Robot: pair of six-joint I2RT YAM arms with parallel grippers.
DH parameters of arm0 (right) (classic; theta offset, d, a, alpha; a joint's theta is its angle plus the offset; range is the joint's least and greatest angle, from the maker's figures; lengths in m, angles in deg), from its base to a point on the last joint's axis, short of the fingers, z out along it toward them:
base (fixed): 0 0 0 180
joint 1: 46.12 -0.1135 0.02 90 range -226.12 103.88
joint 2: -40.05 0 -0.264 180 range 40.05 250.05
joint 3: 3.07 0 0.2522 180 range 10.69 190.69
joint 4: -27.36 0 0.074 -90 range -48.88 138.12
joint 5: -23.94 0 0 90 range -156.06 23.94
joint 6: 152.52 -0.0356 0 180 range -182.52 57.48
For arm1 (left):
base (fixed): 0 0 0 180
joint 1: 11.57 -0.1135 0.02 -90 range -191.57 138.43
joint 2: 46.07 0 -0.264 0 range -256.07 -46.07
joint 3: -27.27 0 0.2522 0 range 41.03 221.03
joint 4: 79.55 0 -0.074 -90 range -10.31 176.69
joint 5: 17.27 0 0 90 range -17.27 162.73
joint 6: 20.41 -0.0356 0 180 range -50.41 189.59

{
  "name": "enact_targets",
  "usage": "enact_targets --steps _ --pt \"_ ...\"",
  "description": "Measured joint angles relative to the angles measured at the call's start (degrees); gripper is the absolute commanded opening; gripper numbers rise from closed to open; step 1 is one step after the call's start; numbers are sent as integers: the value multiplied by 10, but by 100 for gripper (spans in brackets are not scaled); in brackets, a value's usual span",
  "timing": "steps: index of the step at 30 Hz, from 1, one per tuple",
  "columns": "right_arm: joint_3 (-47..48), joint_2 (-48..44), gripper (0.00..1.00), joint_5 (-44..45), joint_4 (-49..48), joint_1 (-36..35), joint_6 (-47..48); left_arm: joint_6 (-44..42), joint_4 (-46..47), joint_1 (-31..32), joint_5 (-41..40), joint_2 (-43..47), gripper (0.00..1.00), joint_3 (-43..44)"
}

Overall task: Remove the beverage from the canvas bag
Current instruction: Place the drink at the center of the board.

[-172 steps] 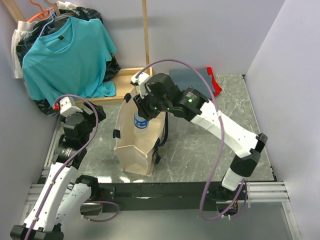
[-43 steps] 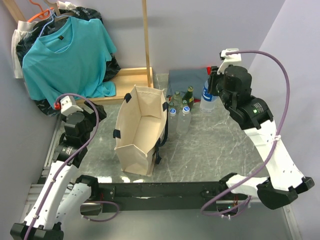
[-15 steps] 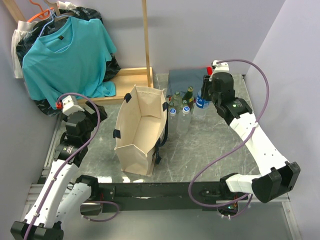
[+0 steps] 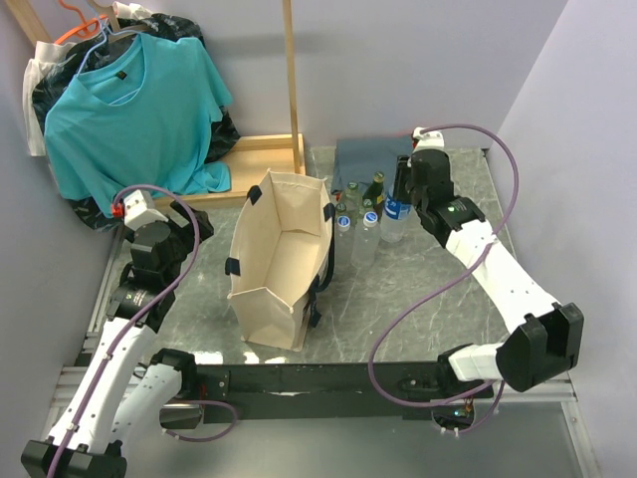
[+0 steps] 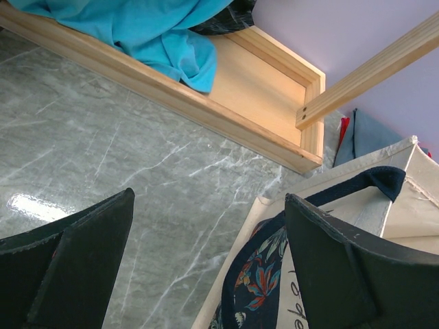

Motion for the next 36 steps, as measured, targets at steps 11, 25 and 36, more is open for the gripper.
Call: enact_targets --steps 11,25,36 --pt "-20 14 0 0 -37 0 3 0 0 0 0 -11 96 0" --pt "-39 50 0 -12 -74 0 10 1 0 0 -3 -12 96 0" --pt "-47 65 0 -35 -94 3 21 3 1 0 -4 -19 96 0"
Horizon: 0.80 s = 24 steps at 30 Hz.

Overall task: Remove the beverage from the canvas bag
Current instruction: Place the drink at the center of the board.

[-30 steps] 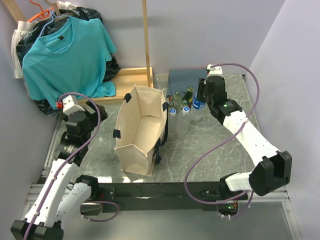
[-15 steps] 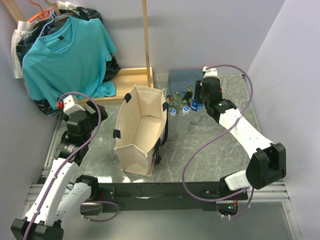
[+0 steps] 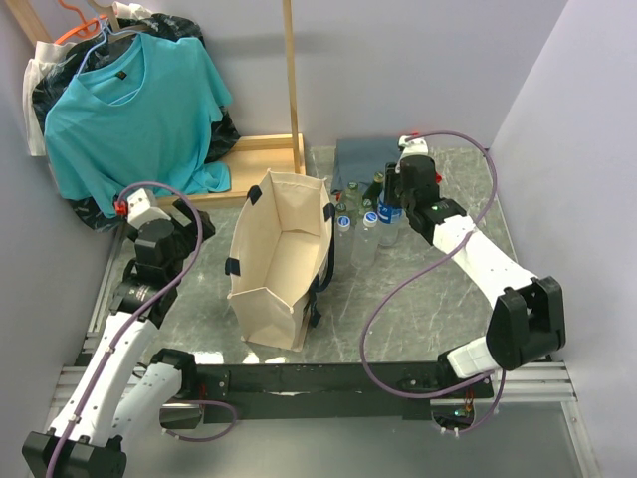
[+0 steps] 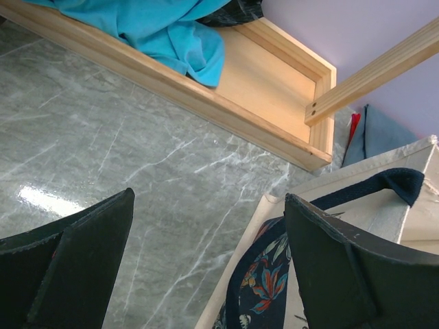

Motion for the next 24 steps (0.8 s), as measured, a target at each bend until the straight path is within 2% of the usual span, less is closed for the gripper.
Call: enact_targets --steps 24 --pt "0 12 0 -19 -2 1 -1 1 0 0 0 -5 96 0"
